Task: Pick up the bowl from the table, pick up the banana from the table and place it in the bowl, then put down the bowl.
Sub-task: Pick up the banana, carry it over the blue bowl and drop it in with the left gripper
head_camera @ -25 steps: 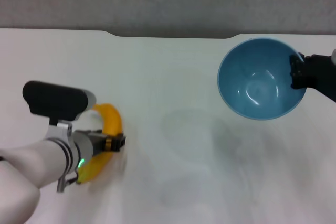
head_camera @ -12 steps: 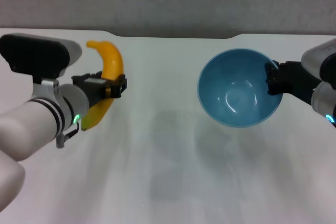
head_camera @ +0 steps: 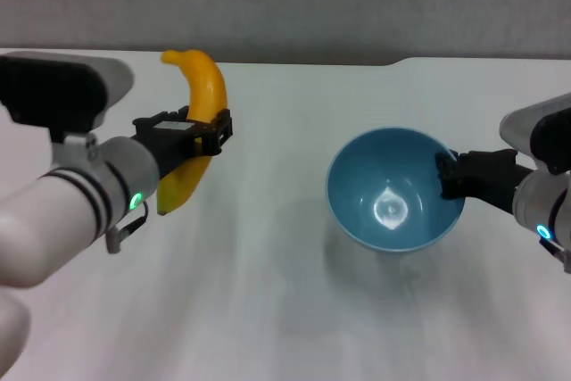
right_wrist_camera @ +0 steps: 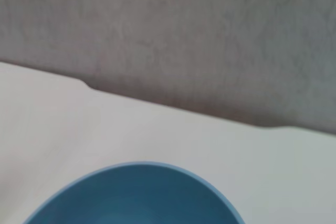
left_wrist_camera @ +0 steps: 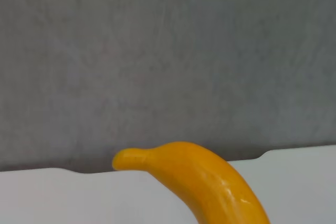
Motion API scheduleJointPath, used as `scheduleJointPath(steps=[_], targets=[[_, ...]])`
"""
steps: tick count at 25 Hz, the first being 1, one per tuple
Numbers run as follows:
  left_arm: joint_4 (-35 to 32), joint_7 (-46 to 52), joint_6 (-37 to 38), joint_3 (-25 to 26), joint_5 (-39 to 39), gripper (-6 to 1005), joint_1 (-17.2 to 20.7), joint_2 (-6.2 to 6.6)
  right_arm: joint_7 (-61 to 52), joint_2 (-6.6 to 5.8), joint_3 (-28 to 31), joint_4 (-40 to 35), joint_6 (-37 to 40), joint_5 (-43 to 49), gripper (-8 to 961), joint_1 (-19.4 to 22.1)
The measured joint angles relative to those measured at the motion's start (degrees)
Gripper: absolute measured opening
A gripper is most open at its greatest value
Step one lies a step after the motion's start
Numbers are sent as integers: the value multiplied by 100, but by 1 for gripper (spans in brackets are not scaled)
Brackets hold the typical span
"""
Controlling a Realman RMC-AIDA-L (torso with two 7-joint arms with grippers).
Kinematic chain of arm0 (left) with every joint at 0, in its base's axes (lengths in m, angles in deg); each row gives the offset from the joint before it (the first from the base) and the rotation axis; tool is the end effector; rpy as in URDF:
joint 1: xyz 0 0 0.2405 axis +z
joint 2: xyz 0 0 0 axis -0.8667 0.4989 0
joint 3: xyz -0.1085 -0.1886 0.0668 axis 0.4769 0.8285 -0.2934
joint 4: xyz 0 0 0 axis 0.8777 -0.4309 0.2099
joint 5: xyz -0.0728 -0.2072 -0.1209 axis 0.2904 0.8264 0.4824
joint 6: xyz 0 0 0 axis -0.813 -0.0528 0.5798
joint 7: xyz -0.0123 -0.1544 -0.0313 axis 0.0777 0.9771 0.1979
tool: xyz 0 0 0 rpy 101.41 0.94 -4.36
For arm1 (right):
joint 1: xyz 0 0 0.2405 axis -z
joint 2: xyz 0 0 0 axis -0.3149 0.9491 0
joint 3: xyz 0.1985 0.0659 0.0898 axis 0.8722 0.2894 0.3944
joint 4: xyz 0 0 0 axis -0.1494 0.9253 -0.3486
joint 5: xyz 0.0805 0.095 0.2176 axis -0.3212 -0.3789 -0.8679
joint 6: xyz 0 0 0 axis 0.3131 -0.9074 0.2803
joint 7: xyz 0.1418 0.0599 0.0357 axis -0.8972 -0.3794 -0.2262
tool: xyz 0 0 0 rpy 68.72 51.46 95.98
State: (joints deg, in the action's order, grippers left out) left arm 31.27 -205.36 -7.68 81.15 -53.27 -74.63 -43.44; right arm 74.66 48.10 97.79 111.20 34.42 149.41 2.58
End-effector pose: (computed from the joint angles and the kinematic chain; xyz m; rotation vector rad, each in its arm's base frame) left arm -0.1501 0.4105 -0.0428 -1.9293 -0.9046 -0.4844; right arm 0.2155 0.4162 -0.0392 -2.0496 0.8075 0.2411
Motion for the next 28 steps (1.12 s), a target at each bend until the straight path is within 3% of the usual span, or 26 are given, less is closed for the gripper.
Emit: scheduleJointPath(steps=[5, 14, 28], targets=[[460, -18, -163, -61, -24, 548, 463, 6, 2, -11, 18, 272, -481, -328, 59, 72], [411, 58, -249, -460, 33, 559, 355, -4, 46, -10, 36, 123, -762, -746, 60, -29], [353, 439, -1611, -861, 232, 575, 350, -1, 824, 12, 67, -292, -711, -1792, 62, -433]])
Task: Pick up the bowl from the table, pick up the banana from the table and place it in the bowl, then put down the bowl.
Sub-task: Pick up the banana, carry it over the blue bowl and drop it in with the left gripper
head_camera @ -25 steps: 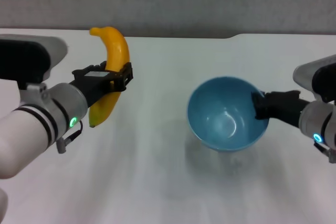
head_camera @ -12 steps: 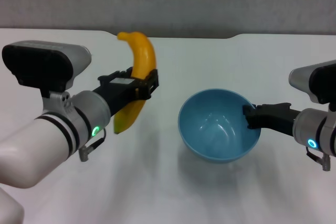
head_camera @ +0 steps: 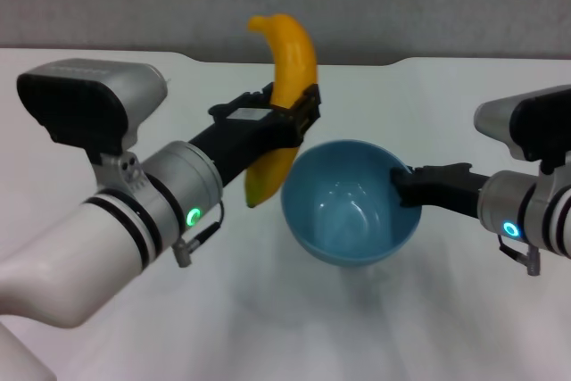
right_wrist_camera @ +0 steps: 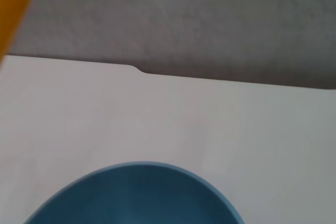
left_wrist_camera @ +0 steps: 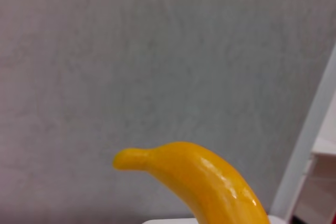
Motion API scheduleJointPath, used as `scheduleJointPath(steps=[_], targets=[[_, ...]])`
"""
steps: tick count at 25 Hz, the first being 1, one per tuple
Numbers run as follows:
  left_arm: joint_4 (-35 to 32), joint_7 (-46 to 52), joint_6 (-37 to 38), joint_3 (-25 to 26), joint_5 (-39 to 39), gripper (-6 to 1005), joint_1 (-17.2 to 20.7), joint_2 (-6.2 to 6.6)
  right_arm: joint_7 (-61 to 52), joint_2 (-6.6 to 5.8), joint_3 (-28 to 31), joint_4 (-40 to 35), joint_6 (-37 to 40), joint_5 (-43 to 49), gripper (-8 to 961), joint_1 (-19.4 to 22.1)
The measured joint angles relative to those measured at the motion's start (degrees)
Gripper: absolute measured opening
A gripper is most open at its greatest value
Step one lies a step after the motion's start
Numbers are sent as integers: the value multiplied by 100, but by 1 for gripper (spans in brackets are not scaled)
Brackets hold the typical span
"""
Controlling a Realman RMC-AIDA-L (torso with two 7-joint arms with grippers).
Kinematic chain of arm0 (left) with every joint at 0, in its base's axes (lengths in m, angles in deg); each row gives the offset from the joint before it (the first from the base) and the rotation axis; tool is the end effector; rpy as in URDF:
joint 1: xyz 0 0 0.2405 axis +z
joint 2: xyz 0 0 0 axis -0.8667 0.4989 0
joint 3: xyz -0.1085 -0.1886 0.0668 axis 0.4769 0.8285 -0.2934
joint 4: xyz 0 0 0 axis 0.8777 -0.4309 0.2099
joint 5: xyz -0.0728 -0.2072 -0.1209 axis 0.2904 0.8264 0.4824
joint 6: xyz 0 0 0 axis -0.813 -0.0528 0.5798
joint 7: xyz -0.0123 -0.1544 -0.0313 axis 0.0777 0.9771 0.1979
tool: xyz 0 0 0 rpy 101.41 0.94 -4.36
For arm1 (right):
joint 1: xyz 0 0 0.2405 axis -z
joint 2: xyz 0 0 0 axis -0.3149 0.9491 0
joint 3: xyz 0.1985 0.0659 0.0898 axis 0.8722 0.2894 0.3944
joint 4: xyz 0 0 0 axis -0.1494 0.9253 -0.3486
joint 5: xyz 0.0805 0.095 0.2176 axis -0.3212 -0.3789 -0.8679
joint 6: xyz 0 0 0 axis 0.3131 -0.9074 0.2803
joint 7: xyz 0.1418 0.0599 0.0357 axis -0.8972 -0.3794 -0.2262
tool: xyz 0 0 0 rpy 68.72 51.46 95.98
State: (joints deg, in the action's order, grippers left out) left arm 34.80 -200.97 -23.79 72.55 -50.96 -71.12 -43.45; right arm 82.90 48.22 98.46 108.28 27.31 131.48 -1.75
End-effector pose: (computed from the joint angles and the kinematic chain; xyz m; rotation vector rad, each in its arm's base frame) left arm -0.0918 0.3750 -0.0665 -2.0395 -0.8640 -0.8559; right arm 0.1952 0.4148 -0.0608 -2.1676 0.9798 0.3246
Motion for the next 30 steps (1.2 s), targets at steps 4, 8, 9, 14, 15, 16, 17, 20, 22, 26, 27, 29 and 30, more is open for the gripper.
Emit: scheduleJointPath(steps=[4, 8, 9, 14, 15, 16, 17, 20, 22, 26, 27, 29, 30], targets=[[-242, 96, -522, -238, -34, 579, -78, -5, 181, 5, -10, -17, 0, -246, 63, -47], [-624, 167, -1108, -372, -26, 584, -170, -7, 276, 1, 19, -15, 0, -386, 63, -78], [-742, 206, -1250, -377, -26, 585, -189, -7, 289, 2, 20, -9, 0, -414, 63, -97], [-1486, 575, -2222, -368, -29, 591, -339, -7, 324, 3, -23, 46, -3, -538, 64, -151], [-1631, 628, -2401, -362, -30, 592, -383, -12, 325, 4, -25, 48, -7, -552, 64, -158], [-1780, 677, -2600, -358, -29, 593, -431, -20, 325, 3, -28, 49, -11, -572, 64, -168], [-1903, 708, -2723, -357, -22, 594, -473, -27, 328, 2, -32, 49, -19, -594, 65, -181], [-2143, 844, -2903, -350, -10, 598, -612, -46, 359, 3, -41, 50, -39, -623, 65, -201], [-2193, 921, -2910, -348, -14, 600, -672, -47, 382, 6, -51, 48, -53, -639, 65, -219], [-2215, 964, -2908, -354, -53, 605, -732, -50, 397, 6, -118, -23, -60, -689, 66, -314], [-2215, 964, -2907, -356, -55, 606, -746, -50, 398, 6, -133, -42, -60, -690, 66, -322], [-2217, 976, -2914, -347, -58, 608, -760, -51, 399, 5, -175, -100, -60, -691, 66, -332], [-2218, 982, -2923, -338, -60, 609, -761, -51, 399, 5, -182, -108, -61, -693, 67, -334]])
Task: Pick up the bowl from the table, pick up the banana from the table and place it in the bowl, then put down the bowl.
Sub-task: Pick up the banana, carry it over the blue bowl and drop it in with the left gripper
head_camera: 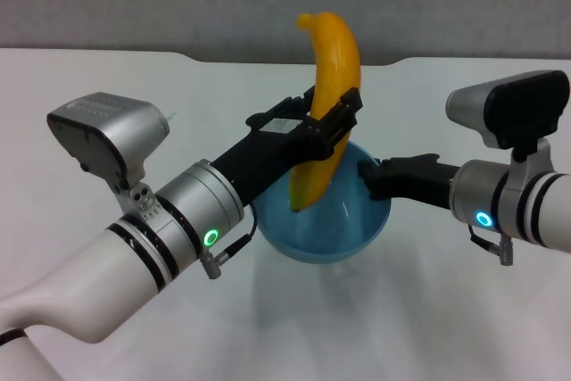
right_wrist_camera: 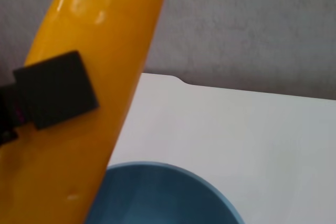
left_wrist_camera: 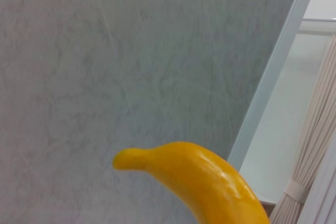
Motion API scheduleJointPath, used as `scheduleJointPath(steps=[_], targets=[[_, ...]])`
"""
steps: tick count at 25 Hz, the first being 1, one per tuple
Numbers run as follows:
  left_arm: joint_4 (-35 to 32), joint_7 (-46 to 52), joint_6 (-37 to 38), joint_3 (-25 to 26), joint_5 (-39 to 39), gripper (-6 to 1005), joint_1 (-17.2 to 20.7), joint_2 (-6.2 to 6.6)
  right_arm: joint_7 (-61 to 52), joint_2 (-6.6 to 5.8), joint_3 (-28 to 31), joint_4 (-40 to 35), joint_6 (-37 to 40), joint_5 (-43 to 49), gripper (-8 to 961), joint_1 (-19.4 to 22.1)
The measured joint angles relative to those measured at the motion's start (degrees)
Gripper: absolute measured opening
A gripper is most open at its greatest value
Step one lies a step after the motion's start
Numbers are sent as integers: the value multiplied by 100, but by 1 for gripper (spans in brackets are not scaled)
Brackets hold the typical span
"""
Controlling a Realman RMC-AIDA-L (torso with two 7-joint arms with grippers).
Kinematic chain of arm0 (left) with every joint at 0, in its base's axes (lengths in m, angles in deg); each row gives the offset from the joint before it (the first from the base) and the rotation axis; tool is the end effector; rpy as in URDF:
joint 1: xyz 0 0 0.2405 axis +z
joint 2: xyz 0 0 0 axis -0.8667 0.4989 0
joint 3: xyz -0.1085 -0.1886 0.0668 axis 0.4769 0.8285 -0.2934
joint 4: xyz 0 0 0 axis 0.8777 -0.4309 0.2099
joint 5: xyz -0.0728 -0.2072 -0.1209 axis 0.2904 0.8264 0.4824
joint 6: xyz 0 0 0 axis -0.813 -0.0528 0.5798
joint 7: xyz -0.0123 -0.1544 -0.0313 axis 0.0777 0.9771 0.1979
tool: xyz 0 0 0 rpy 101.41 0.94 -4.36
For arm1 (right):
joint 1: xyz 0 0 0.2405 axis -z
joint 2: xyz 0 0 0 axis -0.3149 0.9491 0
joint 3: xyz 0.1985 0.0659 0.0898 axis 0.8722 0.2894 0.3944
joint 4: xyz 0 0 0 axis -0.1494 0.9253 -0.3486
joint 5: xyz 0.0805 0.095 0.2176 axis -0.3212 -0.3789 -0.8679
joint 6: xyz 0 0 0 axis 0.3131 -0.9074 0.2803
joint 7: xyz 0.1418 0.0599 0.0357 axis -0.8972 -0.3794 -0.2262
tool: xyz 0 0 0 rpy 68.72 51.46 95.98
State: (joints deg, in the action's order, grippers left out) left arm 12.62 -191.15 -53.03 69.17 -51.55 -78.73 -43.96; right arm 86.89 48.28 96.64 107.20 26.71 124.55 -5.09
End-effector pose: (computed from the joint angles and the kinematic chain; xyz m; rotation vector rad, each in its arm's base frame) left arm -0.1111 0.3699 -0.0996 -2.1245 -0.8404 -1.1477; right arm 0.1682 0.4163 -0.0745 -2.2468 0.9621 0.3806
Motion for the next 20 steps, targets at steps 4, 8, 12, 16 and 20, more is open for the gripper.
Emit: scheduleJointPath(steps=[4, 8, 12, 16, 20], targets=[[-34, -12, -6, -21, -3, 614, -20, -1, 0, 0, -50, 1, -2, -46, 67, -12], [-144, -9, -14, -27, -4, 618, -39, -6, 0, 0, -128, 87, -4, -87, 68, -19], [-330, 10, -123, -58, 4, 623, -118, -14, 0, -6, -137, 161, -8, -141, 68, -11], [-361, 13, -188, -98, 1, 628, -120, -18, 0, -8, -130, 209, -15, -146, 69, 34], [-427, 14, -218, -107, -1, 632, -85, -11, 0, -18, -58, 329, -15, -146, 70, 138]])
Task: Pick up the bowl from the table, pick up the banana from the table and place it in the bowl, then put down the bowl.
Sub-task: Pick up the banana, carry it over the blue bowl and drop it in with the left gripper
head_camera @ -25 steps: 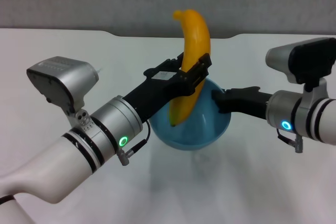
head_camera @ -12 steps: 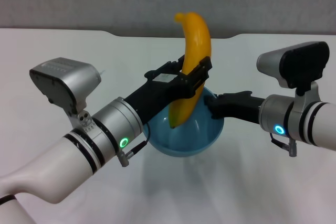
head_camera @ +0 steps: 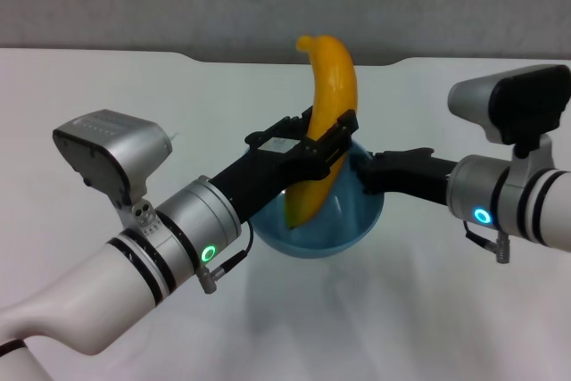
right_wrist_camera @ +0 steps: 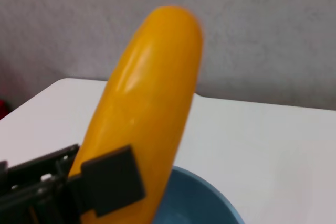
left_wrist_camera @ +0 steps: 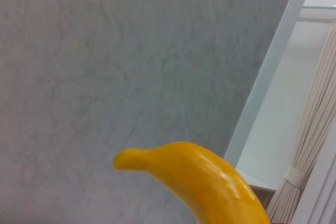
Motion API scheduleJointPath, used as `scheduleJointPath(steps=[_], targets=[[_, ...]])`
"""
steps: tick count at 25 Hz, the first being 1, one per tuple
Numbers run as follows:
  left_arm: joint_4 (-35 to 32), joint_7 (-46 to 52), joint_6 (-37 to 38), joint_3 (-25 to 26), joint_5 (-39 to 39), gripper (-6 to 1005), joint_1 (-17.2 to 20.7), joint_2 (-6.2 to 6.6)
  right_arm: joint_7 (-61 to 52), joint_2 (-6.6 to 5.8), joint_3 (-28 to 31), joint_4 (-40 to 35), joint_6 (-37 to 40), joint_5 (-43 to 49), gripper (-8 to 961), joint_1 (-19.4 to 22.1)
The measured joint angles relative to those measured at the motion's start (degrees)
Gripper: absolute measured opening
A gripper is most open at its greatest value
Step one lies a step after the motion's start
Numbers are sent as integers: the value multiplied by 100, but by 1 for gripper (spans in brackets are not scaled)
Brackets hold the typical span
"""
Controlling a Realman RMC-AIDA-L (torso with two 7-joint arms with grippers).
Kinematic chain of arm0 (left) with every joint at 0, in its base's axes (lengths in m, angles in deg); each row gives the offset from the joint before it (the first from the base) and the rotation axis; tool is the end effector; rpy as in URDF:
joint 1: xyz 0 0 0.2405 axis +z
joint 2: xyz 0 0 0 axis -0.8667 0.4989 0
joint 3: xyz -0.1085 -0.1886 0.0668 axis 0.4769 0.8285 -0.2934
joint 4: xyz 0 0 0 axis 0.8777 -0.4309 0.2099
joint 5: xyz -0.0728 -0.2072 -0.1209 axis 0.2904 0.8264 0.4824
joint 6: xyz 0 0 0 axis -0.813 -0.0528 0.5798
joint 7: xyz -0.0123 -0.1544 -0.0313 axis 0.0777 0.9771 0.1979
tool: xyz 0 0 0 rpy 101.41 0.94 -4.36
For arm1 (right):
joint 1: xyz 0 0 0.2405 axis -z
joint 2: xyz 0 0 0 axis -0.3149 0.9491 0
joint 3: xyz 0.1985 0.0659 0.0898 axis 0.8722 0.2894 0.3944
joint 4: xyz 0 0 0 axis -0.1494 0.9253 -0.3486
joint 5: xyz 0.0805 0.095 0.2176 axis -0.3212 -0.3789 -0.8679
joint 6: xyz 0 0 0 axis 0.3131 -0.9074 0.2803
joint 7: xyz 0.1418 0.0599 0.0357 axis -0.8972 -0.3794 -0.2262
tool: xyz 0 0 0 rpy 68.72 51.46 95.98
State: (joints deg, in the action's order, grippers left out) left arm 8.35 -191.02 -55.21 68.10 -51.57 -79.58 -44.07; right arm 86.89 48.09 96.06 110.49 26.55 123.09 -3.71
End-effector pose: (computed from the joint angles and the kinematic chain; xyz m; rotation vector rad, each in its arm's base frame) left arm -0.1271 0.3664 -0.1097 -2.1491 -0.8489 -1.1106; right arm 0.1550 0.4122 -0.0711 -2.2553 0.9596 0.4367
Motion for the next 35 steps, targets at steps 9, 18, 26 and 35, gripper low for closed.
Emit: scheduleJointPath(steps=[9, 18, 26, 35], targets=[[-164, 19, -302, -31, -14, 643, 6, 11, 78, 2, 174, 107, -68, 19, 71, 114], [-181, -37, -432, -114, -15, 653, 13, 11, 83, -9, 252, 114, -75, 35, 72, 132], [-254, -35, -473, -114, -15, 661, 13, 10, 115, -11, 365, 163, -156, 39, 73, 137], [-316, 48, -619, -33, -14, 698, -9, 32, 132, -18, 583, 63, -455, 70, 75, 146]])
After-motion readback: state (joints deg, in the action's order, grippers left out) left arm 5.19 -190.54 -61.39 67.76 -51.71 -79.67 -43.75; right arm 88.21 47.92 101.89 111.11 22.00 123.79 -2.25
